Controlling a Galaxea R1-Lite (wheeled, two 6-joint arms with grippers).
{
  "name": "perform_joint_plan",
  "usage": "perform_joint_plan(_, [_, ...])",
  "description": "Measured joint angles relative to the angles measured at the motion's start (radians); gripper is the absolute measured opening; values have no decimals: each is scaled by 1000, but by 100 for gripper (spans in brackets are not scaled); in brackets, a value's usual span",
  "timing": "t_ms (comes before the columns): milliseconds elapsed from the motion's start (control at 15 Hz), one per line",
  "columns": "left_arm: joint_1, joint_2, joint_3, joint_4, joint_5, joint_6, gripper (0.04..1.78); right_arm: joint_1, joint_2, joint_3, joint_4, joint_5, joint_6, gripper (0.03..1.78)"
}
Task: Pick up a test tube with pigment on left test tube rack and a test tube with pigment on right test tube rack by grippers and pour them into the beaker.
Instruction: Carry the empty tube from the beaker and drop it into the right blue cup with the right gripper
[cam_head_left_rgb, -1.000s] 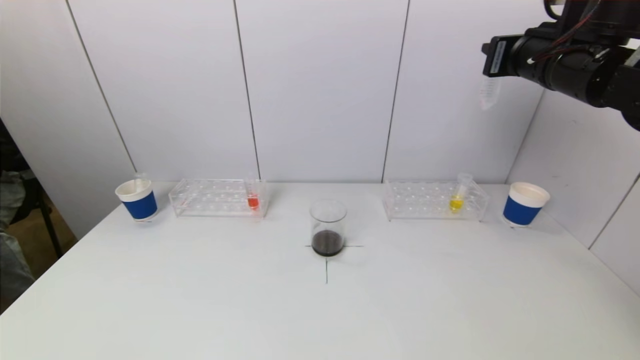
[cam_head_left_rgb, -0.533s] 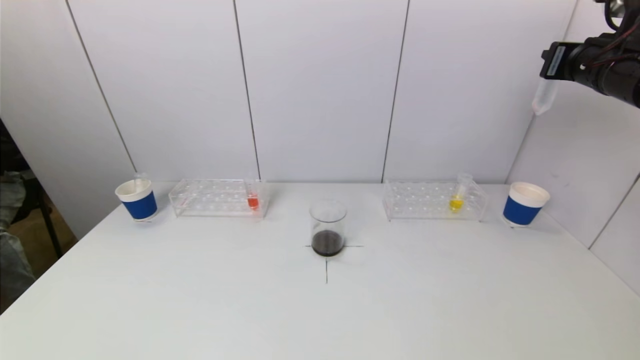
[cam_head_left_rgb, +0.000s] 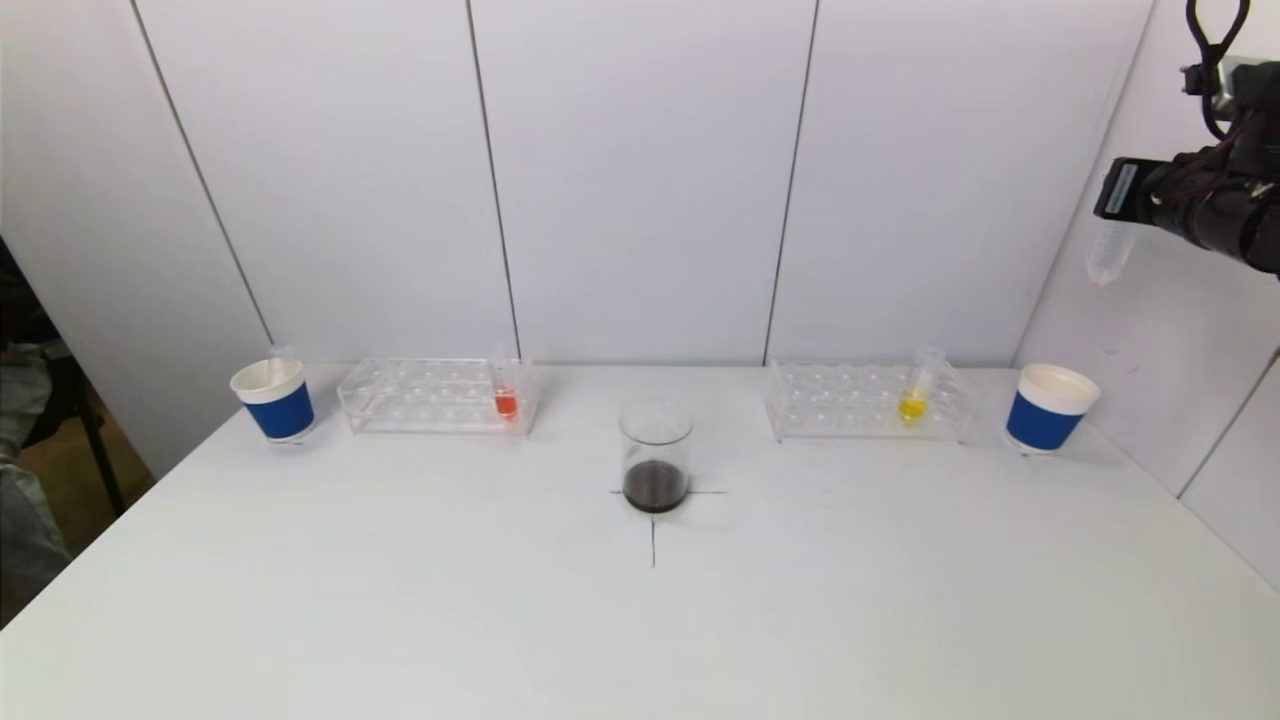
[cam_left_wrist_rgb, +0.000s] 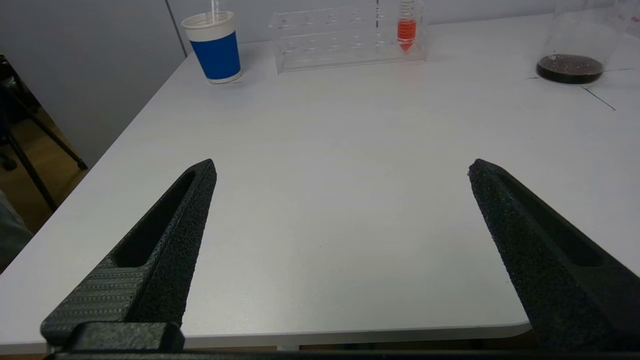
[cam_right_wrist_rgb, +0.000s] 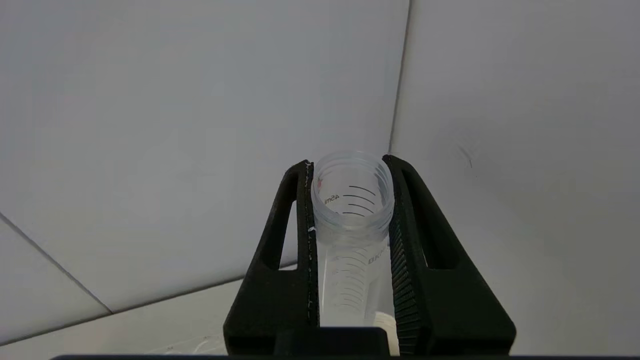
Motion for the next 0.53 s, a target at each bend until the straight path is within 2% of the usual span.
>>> perform_joint_plan(333, [0, 0, 0, 0, 0, -1, 176, -16, 101, 7, -131, 3, 13, 47])
perform_joint_plan(533, [0, 0, 0, 0, 0, -1, 176, -16, 165, 9, -159, 0, 18, 47])
